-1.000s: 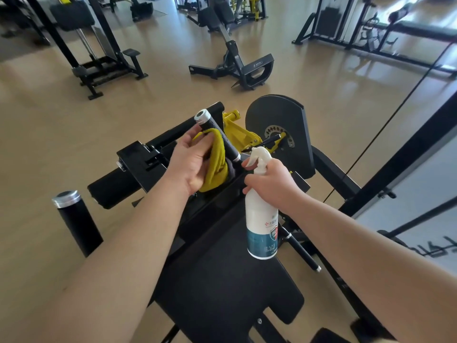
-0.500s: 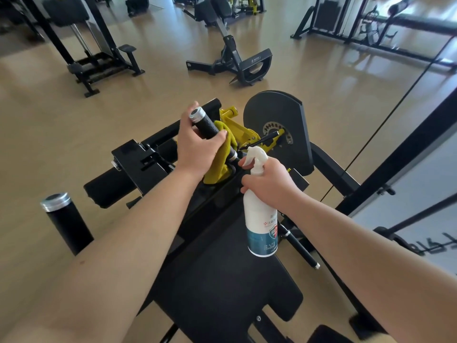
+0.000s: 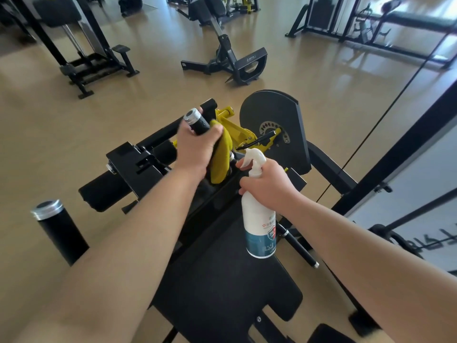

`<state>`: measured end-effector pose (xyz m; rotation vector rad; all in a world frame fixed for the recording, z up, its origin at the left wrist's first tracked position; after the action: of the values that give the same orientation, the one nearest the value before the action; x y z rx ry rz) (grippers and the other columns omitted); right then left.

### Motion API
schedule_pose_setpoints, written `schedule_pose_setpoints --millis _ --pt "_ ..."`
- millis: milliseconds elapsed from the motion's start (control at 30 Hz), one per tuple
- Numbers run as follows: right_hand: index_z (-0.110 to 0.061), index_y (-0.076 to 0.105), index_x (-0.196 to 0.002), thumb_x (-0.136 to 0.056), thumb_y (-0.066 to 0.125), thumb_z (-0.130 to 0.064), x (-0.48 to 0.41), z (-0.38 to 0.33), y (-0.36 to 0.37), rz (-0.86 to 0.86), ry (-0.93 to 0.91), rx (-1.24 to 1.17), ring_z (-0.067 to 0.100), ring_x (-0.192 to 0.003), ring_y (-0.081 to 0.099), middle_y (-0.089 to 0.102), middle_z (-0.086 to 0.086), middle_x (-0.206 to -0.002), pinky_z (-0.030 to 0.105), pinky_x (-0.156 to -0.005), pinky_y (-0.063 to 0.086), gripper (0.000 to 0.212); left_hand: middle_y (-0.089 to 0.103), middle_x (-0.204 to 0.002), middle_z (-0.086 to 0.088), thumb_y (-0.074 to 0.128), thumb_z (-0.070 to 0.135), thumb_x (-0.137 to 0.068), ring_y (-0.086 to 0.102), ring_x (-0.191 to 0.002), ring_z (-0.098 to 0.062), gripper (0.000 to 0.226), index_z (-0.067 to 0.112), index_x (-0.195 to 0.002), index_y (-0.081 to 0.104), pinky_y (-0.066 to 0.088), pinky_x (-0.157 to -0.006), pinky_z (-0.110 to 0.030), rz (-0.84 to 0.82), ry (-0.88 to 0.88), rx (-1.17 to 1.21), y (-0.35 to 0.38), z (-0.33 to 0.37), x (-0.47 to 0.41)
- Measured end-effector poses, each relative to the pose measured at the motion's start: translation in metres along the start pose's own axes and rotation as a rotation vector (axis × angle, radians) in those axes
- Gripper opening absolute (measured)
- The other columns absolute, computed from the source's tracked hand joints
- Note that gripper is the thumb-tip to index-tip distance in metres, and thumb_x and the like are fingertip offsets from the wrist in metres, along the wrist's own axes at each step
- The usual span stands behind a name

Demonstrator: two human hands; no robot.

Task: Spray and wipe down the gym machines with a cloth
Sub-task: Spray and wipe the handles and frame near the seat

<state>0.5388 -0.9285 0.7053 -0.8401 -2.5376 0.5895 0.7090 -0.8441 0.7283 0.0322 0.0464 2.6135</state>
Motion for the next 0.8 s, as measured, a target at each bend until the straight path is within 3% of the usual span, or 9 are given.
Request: schedule_pose_setpoints --millis 133,233,300,433,533,600,667,733,800 --pt "-0.039 0.053 -0.095 -0.086 0.073 -0.019 -0.001 -0.001 0.001 0.002 0.003 0.005 0.016 -0.081 0.072 0.074 0.002 -0.094 0.029 -0.065 0.057 0.030 0.056 -0.132 -0.012 0.079 0.018 -0.088 0.066 -0.113 -0.021 0.064 0.024 -0.143 0.046 0.060 -0.086 -0.027 0.032 0.135 0.025 -0.019 0.034 -0.004" --pt "-0.034 0.058 -0.109 -0.084 0.073 -0.021 -0.003 0.000 0.003 -0.001 0.021 0.002 0.016 -0.082 0.071 0.073 0.002 -0.096 0.031 -0.067 0.058 0.032 0.060 -0.124 -0.006 0.081 0.026 -0.087 0.067 -0.110 -0.016 0.061 0.025 -0.138 0.047 0.059 -0.093 -0.033 0.030 0.120 -0.062 -0.013 0.015 0.004" --pt "-0.032 0.059 -0.106 -0.084 0.073 -0.021 -0.005 0.001 0.003 0.003 0.021 0.004 0.017 -0.081 0.071 0.075 0.003 -0.095 0.031 -0.067 0.058 0.028 0.065 -0.115 -0.002 0.082 0.035 -0.082 0.067 -0.109 -0.017 0.058 0.029 -0.131 0.052 0.056 -0.101 -0.042 -0.066 0.035 -0.185 0.001 -0.011 0.008" --pt "-0.032 0.051 -0.102 -0.087 0.075 -0.025 -0.006 0.004 0.002 -0.007 0.029 0.049 0.014 -0.077 0.067 0.067 0.000 -0.091 0.028 -0.060 0.051 0.030 0.064 -0.124 -0.003 0.082 0.035 -0.085 0.061 -0.122 -0.023 0.077 0.022 -0.150 0.045 0.049 -0.107 -0.039 -0.215 -0.090 -0.383 0.012 -0.037 0.008" --pt "-0.031 0.051 -0.112 -0.086 0.077 -0.025 -0.005 0.004 0.003 -0.007 0.025 0.072 0.013 -0.078 0.066 0.065 -0.001 -0.093 0.028 -0.061 0.053 0.037 0.064 -0.119 0.003 0.087 0.039 -0.078 0.064 -0.115 -0.016 0.087 0.025 -0.151 0.041 0.052 -0.105 -0.037 -0.168 0.048 -0.401 0.002 -0.020 0.006" --pt "-0.030 0.054 -0.117 -0.084 0.077 -0.025 -0.006 0.002 0.004 -0.004 0.024 0.077 0.015 -0.080 0.068 0.066 0.000 -0.095 0.031 -0.066 0.058 0.041 0.060 -0.114 0.013 0.087 0.037 -0.079 0.063 -0.104 -0.004 0.083 0.024 -0.149 0.043 0.054 -0.092 -0.019 -0.067 0.182 -0.414 -0.012 0.005 0.005" --pt "-0.029 0.056 -0.120 -0.083 0.077 -0.025 -0.007 0.001 0.005 -0.004 0.029 0.071 0.017 -0.081 0.070 0.067 0.001 -0.096 0.036 -0.072 0.062 0.043 0.058 -0.129 0.008 0.087 0.043 -0.078 0.062 -0.106 -0.001 0.084 0.025 -0.148 0.043 0.053 -0.086 -0.012 0.067 0.302 -0.393 -0.028 0.029 0.004" --pt "-0.028 0.058 -0.120 -0.083 0.076 -0.023 -0.007 -0.001 0.006 -0.004 0.029 0.046 0.019 -0.083 0.072 0.071 0.004 -0.098 0.038 -0.074 0.063 0.042 0.053 -0.143 0.002 0.086 0.054 -0.075 0.062 -0.118 -0.008 0.087 0.029 -0.147 0.044 0.056 -0.095 -0.023 0.156 0.327 -0.326 -0.037 0.038 0.000" --pt "-0.028 0.060 -0.119 -0.082 0.073 -0.020 -0.007 -0.001 0.008 0.001 0.024 0.014 0.022 -0.083 0.074 0.075 0.006 -0.097 0.038 -0.076 0.063 0.040 0.058 -0.135 -0.001 0.084 0.053 -0.076 0.064 -0.117 -0.012 0.079 0.027 -0.141 0.048 0.058 -0.096 -0.034 0.148 0.247 -0.257 -0.034 0.030 -0.001"
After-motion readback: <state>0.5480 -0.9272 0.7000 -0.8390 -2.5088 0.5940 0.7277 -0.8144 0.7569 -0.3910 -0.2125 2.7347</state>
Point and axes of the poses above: each hand's wrist, its own x-axis away from the middle knuckle, its own y-axis out of the palm, z = x × y, the point moved 6 cm from there along -x, towards the middle knuckle
